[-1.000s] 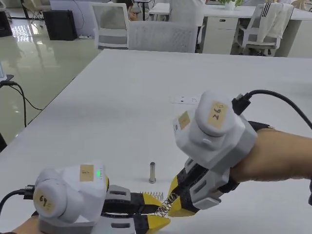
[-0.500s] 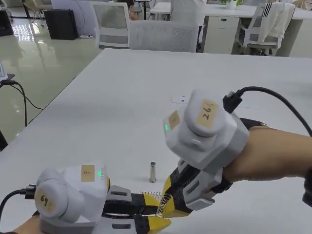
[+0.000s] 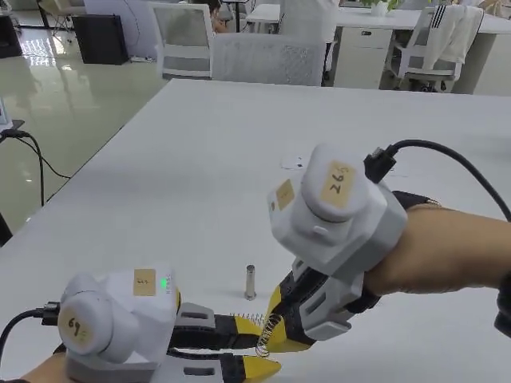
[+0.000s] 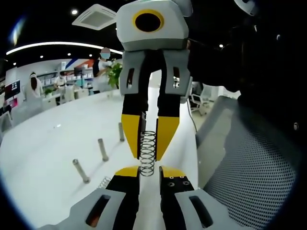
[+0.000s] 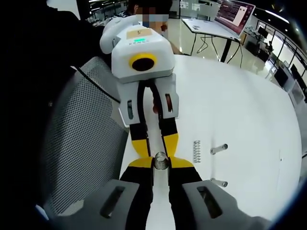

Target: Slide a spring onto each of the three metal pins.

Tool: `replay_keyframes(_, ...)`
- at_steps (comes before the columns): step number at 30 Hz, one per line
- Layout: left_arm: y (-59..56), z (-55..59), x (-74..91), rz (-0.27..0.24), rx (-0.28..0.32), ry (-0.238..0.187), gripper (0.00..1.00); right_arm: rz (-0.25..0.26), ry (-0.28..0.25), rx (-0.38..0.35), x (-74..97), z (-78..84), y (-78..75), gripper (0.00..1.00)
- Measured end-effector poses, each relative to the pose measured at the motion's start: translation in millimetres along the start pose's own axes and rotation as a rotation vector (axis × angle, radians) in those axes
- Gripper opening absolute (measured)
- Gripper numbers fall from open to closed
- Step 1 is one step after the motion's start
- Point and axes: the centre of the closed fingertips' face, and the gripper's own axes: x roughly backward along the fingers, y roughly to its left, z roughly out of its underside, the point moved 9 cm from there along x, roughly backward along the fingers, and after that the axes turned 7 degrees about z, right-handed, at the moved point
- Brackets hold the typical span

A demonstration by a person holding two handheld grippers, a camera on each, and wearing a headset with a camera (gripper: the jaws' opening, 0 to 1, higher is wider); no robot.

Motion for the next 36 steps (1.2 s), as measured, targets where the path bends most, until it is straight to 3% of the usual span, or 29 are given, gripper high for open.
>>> replay_keyframes(23,9.6,18.0,20.6,-0.124,0.054,-0.015,0.34,0.078,0.044,-0.064,20.2,24.4,-20.9,0.08)
replay_keyframes(36,12.4,26.3,27.9,-0.163,0.076,-0.005,0.41,0.165,0.068,-0.105,40.1,37.3,-49.0,0.08)
